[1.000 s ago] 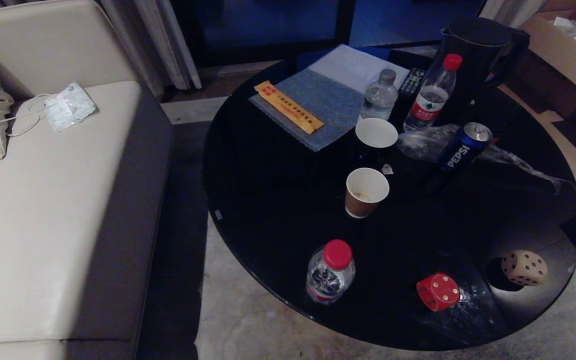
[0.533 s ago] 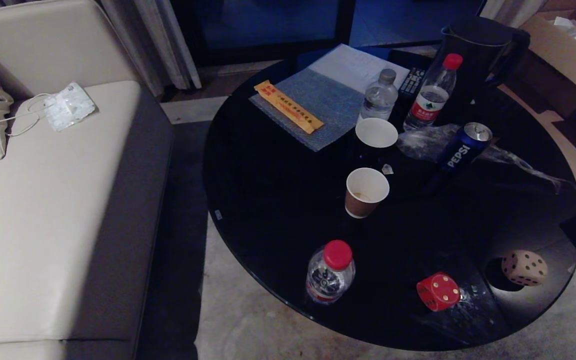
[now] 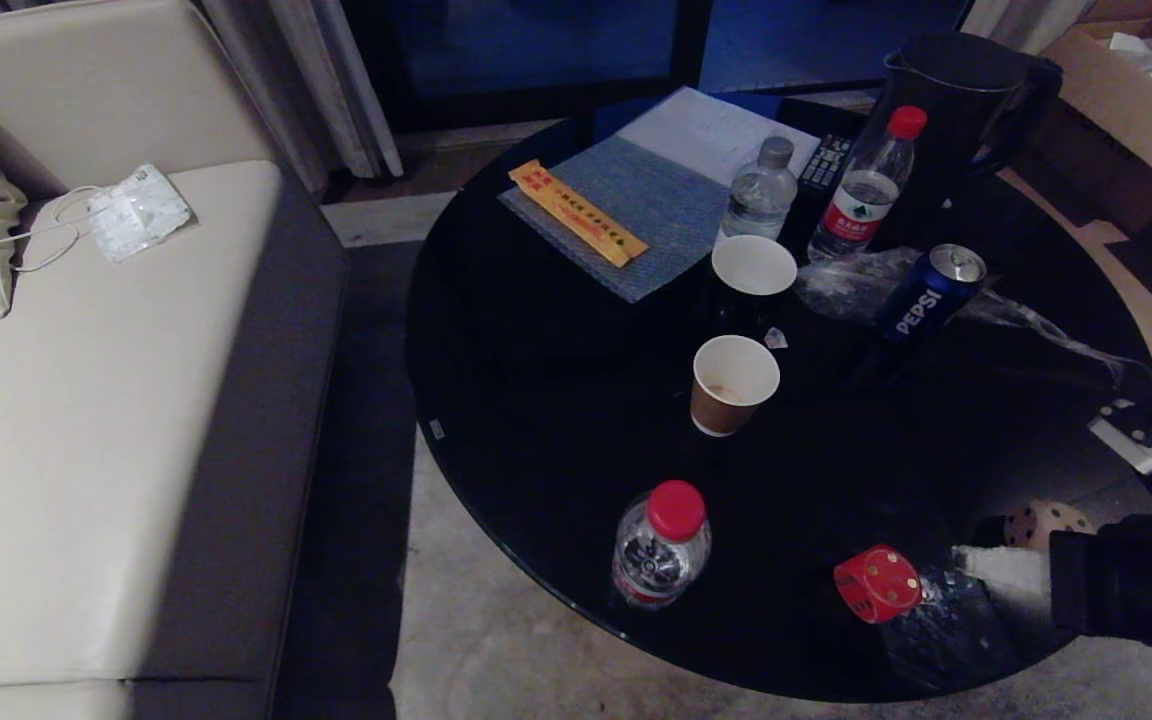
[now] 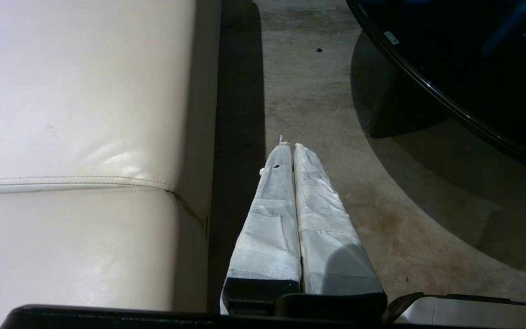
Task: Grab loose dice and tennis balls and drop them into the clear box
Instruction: Pick up toys out of the box
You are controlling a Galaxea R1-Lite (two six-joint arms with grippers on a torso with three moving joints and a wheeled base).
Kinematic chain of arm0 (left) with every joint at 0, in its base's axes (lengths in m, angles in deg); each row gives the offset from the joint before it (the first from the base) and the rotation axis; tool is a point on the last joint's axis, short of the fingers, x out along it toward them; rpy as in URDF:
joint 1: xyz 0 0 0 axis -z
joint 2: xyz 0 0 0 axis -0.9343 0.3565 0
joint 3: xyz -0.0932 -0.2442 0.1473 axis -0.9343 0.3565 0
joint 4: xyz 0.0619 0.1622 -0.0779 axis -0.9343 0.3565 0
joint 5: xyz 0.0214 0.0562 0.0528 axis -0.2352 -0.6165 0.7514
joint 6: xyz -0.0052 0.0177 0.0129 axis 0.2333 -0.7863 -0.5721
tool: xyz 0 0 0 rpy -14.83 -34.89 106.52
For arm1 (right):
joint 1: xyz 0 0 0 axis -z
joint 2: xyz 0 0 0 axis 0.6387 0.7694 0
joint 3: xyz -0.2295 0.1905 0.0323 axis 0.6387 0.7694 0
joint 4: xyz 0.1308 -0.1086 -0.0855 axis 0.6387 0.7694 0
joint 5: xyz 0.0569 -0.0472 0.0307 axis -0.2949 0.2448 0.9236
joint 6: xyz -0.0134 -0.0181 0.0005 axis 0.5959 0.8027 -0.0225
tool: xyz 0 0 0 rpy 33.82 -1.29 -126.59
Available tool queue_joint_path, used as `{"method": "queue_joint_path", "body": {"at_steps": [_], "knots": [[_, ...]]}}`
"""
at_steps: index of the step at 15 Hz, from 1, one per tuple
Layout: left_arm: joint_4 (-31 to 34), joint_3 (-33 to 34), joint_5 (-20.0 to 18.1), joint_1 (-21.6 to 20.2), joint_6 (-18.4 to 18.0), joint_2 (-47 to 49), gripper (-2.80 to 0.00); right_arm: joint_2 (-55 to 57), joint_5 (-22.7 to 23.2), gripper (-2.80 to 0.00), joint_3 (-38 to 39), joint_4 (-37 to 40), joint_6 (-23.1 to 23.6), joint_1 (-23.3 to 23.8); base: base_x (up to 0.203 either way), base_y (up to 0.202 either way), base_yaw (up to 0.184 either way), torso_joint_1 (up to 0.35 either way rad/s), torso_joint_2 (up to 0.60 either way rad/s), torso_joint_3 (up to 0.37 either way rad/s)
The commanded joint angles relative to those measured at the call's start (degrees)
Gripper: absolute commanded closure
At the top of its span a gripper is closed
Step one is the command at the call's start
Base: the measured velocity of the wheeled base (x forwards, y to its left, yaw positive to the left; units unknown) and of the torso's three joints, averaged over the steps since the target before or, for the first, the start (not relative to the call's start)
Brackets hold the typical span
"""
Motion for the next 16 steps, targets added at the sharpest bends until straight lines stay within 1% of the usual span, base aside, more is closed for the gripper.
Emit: {"method": "queue_joint_path", "body": {"at_steps": [1, 2, 4, 5, 6, 7, 9, 12, 16], "knots": [[0.00, 0.00, 0.01, 0.05, 0.03, 0.00, 0.00, 4.67, -0.25, -2.80, -0.58, 0.02, 0.50, -2.04, 0.000, 0.000, 0.000, 0.000, 0.00, 0.000], [0.00, 0.00, 0.05, -0.02, 0.03, 0.00, 0.00, 6.33, -2.24, -2.80, -0.32, 0.07, 2.72, -2.21, 0.000, 0.000, 0.000, 0.000, 0.00, 0.000], [0.00, 0.00, -0.04, -0.02, 0.03, 0.00, 0.00, 8.03, -8.57, -2.80, 0.04, 0.09, 7.78, -2.29, 0.000, 0.000, 0.000, 0.000, 0.00, 0.000], [0.00, 0.00, 0.05, -0.02, 0.03, 0.00, 0.00, 8.63, -10.49, -2.80, 0.05, 0.09, 10.57, -2.29, 0.000, 0.000, 0.000, 0.000, 0.00, 0.000], [0.00, 0.00, 0.05, 0.00, 0.03, 0.00, 0.00, 9.39, -11.11, -2.80, -0.03, -0.09, 13.13, -2.30, 0.000, 0.000, 0.000, 0.000, 0.00, 0.000], [0.00, 0.00, 0.05, -0.02, 0.03, 0.00, 0.00, 9.49, -11.10, -2.80, -0.13, -0.28, 14.85, -2.42, 0.000, 0.000, 0.000, 0.000, 0.00, 0.000], [0.00, 0.00, 0.05, -0.02, 0.03, 0.00, 0.00, 8.32, -10.66, -2.80, -0.95, -0.62, 15.25, -2.91, 0.000, 0.000, 0.000, 0.000, 0.00, 0.000], [0.00, 0.00, -0.04, 0.06, 0.03, 0.00, 0.00, 7.58, -8.21, -2.80, -0.89, -0.48, 15.86, -4.72, 0.000, 0.000, 0.000, 0.000, 0.00, 0.000], [0.00, 0.00, 0.05, -0.01, 0.03, 0.00, 0.00, 11.03, -8.07, -2.80, -1.15, -1.06, 17.81, -7.13, 0.000, 0.000, 0.000, 0.000, 0.00, 0.000]]}}
